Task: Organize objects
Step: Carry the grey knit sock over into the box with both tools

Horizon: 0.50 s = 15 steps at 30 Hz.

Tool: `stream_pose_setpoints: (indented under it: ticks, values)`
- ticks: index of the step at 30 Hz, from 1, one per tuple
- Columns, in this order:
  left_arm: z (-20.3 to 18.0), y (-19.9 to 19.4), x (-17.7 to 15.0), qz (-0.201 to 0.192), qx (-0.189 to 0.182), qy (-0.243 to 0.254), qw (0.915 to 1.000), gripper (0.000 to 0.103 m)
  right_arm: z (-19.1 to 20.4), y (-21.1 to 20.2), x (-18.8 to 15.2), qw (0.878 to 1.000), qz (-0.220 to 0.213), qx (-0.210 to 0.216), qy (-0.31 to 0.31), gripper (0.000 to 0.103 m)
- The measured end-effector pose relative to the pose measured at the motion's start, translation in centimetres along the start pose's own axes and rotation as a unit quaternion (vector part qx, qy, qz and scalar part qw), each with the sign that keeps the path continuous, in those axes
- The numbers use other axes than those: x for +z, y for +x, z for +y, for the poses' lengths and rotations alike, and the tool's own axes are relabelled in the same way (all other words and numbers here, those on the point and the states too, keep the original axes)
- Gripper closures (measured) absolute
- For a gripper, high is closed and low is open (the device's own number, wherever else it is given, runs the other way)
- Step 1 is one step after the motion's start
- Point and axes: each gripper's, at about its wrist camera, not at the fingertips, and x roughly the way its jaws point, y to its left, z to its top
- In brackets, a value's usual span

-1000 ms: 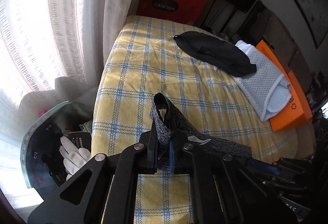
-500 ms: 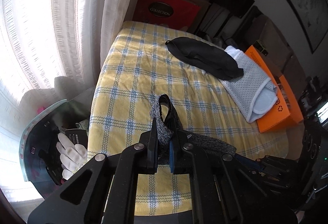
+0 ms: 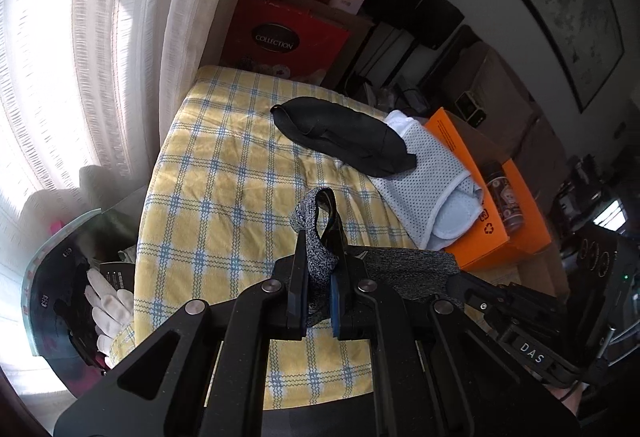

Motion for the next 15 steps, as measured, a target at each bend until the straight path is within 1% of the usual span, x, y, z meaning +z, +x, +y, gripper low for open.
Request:
stream_pose_setpoints:
  ticks: [6, 15]
  values:
    - [-4.0, -0.1, 1.6, -0.002, -0.021, 0.03, 0.9993, 0.096, -1.4, -3.8, 1.9, 0.999, -0.03, -0.022, -0.01, 0.098]
    - [-12.2, 1.3, 3.3, 0.003, -0.065, 0.079, 0.9948, 0.096, -4.8, -9.4, 4.4, 0.995, -0.078, -0.06, -0.001, 0.097]
